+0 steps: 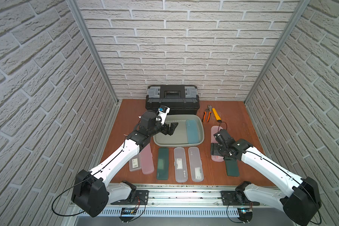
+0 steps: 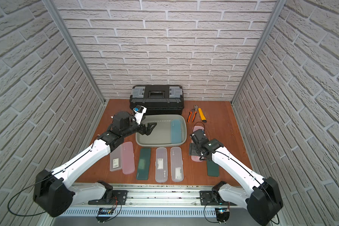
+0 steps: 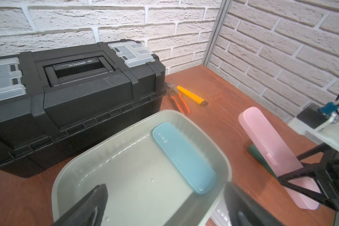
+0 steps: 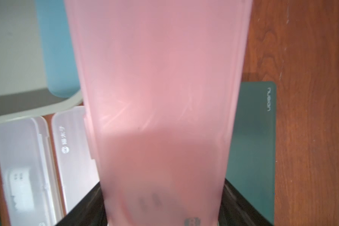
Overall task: Put the pencil case into the storage box
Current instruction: Pick up the pencil case from the center of the board.
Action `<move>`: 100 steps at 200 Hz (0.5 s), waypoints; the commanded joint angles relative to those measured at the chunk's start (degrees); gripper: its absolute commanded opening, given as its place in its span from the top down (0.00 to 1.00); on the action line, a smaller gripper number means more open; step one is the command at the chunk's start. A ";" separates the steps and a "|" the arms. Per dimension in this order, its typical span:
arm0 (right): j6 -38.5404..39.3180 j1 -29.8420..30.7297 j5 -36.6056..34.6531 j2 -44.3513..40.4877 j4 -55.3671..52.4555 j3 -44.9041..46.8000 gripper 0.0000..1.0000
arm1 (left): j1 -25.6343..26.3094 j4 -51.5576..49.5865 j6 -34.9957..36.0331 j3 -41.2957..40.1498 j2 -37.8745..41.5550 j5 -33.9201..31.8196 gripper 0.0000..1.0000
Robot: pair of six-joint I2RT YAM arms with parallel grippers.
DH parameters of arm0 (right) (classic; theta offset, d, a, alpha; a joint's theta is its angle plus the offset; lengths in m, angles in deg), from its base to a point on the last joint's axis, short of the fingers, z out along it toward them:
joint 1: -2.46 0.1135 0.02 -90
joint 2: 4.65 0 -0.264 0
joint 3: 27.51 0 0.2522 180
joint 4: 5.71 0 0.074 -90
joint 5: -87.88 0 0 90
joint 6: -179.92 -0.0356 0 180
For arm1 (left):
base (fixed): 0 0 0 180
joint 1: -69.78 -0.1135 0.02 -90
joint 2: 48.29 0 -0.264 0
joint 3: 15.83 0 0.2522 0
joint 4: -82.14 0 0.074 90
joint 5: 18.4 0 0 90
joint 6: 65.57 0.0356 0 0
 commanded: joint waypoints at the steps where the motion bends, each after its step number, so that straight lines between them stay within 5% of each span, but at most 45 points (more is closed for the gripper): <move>1: 2.86 -0.28 -2.20 -2.24 -0.91 -4.59 0.33 | 0.30 1.34 -4.75 4.19 1.27 3.34 0.01; 25: 6.54 -0.46 0.39 1.72 -0.71 -11.43 0.33 | -0.35 -4.46 -5.99 6.22 1.61 6.50 0.01; 67: 11.61 -0.46 5.21 12.57 2.59 -23.53 0.33 | -11.93 -10.52 -5.21 2.54 3.60 30.94 0.01; 87: 13.12 -0.46 8.55 19.11 3.85 -29.66 0.33 | -16.50 -17.70 -1.42 2.90 3.07 32.88 0.01; 100: 13.36 -0.29 9.86 23.49 3.75 -33.30 0.35 | -17.80 -19.42 -1.69 2.17 2.72 27.74 0.02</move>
